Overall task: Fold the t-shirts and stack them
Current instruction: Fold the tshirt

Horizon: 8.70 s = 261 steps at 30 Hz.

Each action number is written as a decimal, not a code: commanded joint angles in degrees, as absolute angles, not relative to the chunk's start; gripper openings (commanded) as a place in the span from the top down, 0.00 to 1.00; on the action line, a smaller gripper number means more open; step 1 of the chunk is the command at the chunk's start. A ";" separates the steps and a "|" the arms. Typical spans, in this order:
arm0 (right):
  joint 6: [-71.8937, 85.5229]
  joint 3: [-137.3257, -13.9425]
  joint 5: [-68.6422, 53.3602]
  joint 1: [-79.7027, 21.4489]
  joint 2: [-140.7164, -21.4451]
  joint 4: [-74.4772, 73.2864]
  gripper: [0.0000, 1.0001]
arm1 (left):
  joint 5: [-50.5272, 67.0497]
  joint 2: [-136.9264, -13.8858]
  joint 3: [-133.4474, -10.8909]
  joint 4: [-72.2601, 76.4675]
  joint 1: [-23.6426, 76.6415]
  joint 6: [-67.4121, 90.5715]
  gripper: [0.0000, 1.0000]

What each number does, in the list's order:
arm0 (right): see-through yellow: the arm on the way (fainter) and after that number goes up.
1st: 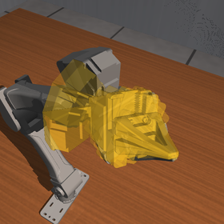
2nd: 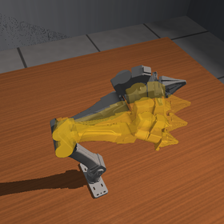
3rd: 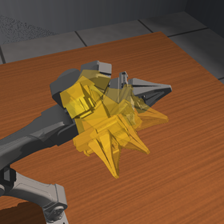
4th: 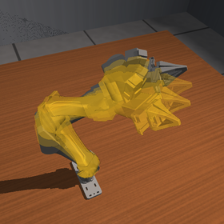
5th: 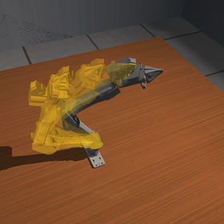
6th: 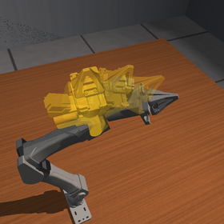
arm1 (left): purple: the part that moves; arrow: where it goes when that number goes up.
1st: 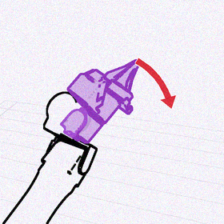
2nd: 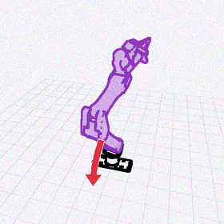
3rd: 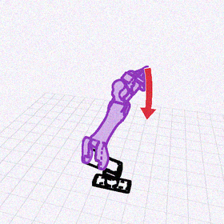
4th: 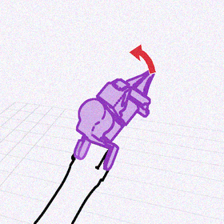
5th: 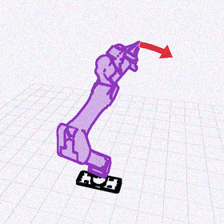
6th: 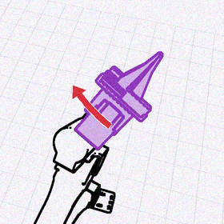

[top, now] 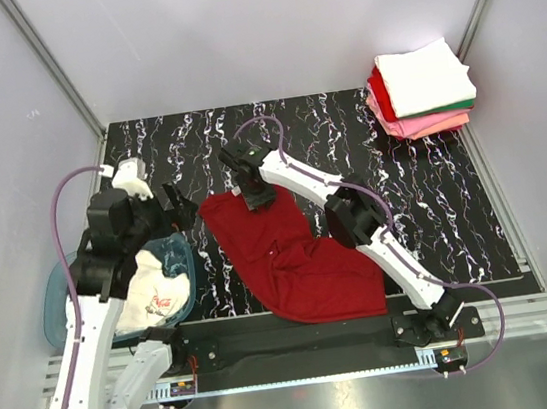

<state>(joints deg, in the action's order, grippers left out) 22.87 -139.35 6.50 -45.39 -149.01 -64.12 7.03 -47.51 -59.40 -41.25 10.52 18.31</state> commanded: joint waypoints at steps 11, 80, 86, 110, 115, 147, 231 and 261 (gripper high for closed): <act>33.45 -153.81 -11.05 -27.03 -163.74 -57.15 0.74 | 0.44 -34.19 -48.17 -35.25 10.46 15.65 0.01; 45.35 -31.20 -8.70 -10.72 -64.95 -34.89 0.50 | 3.43 -80.16 -29.62 5.27 56.86 61.08 0.29; 45.35 -31.03 -8.61 -10.72 -64.51 -34.63 0.65 | 2.90 -82.96 -29.71 6.42 58.18 62.14 0.34; 43.85 -28.22 -14.84 -15.46 -53.90 -41.57 1.00 | -4.58 -67.35 -31.03 -14.15 59.41 60.29 1.00; 47.02 -27.95 -15.91 -20.11 -50.72 -43.50 1.00 | -3.61 -63.02 -29.70 -15.64 59.68 62.23 1.00; 30.50 -92.36 -5.80 -12.66 -100.97 -47.46 1.00 | 13.18 -102.03 -94.73 -38.40 28.66 33.40 1.00; 35.68 -70.77 -18.80 -7.56 -102.22 -27.08 0.13 | 25.05 -107.23 -71.57 -9.50 16.96 38.49 0.07; 36.12 -67.33 -20.04 -8.79 -110.31 -21.36 1.00 | 22.68 -116.55 -67.94 -0.18 24.70 43.77 0.89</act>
<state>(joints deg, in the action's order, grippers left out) 36.64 -66.32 -21.89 -8.32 -110.15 -21.65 24.73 -115.68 -67.16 0.01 23.64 45.21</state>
